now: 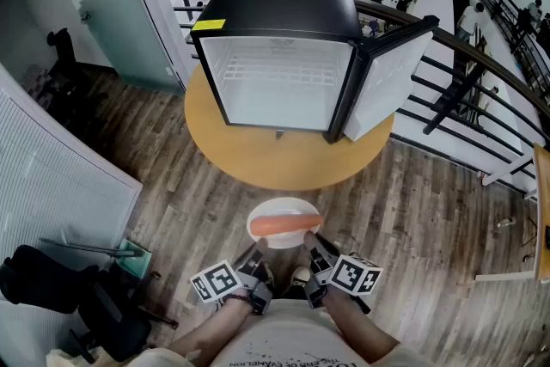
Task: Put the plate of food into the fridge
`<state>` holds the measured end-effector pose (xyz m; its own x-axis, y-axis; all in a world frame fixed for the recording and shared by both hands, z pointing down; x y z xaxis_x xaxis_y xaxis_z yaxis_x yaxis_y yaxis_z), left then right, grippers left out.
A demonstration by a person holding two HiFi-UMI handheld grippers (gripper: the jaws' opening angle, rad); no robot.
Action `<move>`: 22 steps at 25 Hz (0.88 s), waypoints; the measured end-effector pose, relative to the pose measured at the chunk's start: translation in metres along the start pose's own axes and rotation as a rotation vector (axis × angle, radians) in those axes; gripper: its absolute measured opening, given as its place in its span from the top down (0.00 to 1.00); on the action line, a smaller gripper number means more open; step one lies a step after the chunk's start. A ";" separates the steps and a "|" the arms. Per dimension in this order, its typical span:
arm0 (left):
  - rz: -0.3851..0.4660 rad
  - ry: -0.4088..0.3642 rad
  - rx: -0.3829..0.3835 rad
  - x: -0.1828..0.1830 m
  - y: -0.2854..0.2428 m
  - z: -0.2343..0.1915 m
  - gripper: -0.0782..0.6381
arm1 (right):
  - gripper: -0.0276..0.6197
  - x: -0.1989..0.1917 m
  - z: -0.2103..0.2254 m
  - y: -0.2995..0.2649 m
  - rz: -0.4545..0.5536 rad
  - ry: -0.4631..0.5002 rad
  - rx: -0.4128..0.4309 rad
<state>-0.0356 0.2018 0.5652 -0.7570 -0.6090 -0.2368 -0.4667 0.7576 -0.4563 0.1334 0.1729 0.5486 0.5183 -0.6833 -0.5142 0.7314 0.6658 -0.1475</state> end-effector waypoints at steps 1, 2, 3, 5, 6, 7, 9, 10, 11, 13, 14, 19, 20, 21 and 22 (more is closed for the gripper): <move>-0.001 -0.006 0.000 0.000 0.004 -0.001 0.83 | 0.86 -0.003 -0.003 0.001 0.002 0.002 0.001; -0.002 -0.012 0.001 0.000 0.007 -0.002 0.83 | 0.86 -0.005 -0.005 0.001 0.003 0.003 0.001; -0.003 -0.016 0.000 0.000 0.009 -0.003 0.83 | 0.86 -0.008 -0.007 0.002 0.004 0.002 0.001; -0.008 -0.017 0.000 -0.001 0.013 -0.004 0.83 | 0.86 -0.012 -0.008 0.003 0.004 -0.002 -0.002; -0.011 -0.015 0.000 -0.001 0.014 -0.005 0.83 | 0.86 -0.014 -0.008 0.004 0.003 -0.003 -0.003; -0.013 -0.012 0.000 -0.002 0.015 -0.006 0.83 | 0.86 -0.015 -0.008 0.004 0.003 -0.003 -0.004; -0.015 -0.011 0.000 -0.001 0.017 -0.007 0.83 | 0.86 -0.015 -0.011 0.004 0.005 0.006 -0.006; -0.015 -0.011 0.000 -0.001 0.018 -0.008 0.83 | 0.86 -0.016 -0.013 0.003 0.007 0.011 -0.006; -0.016 -0.010 0.000 0.000 0.020 -0.008 0.83 | 0.86 -0.016 -0.014 0.003 0.007 0.014 -0.005; -0.018 -0.008 0.001 0.000 0.022 -0.009 0.83 | 0.86 -0.019 -0.015 0.002 0.007 0.010 -0.005; -0.018 -0.007 0.001 0.001 0.022 -0.009 0.83 | 0.86 -0.019 -0.015 0.002 0.008 0.008 -0.005; -0.021 -0.011 -0.009 0.004 0.024 -0.010 0.83 | 0.86 -0.022 -0.018 0.000 0.019 -0.001 0.001; -0.021 -0.011 -0.011 0.005 0.024 -0.011 0.83 | 0.86 -0.022 -0.018 0.000 0.020 0.000 -0.002; -0.021 -0.010 -0.012 0.007 0.025 -0.011 0.83 | 0.86 -0.023 -0.018 -0.001 0.021 -0.002 -0.004; -0.022 -0.010 -0.012 0.008 0.025 -0.011 0.83 | 0.86 -0.023 -0.018 -0.002 0.021 -0.002 -0.007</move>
<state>-0.0588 0.2185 0.5616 -0.7416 -0.6281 -0.2357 -0.4889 0.7465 -0.4512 0.1116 0.1931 0.5454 0.5343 -0.6699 -0.5154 0.7175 0.6819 -0.1425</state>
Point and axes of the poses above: the fingertips, and each gripper's own axes: y backward along the fingers, z to its right, x out of its top, the point moved 4 cm from there along y, backward along the fingers, and after that the axes turned 12 degrees about x, right-handed, at the moved point
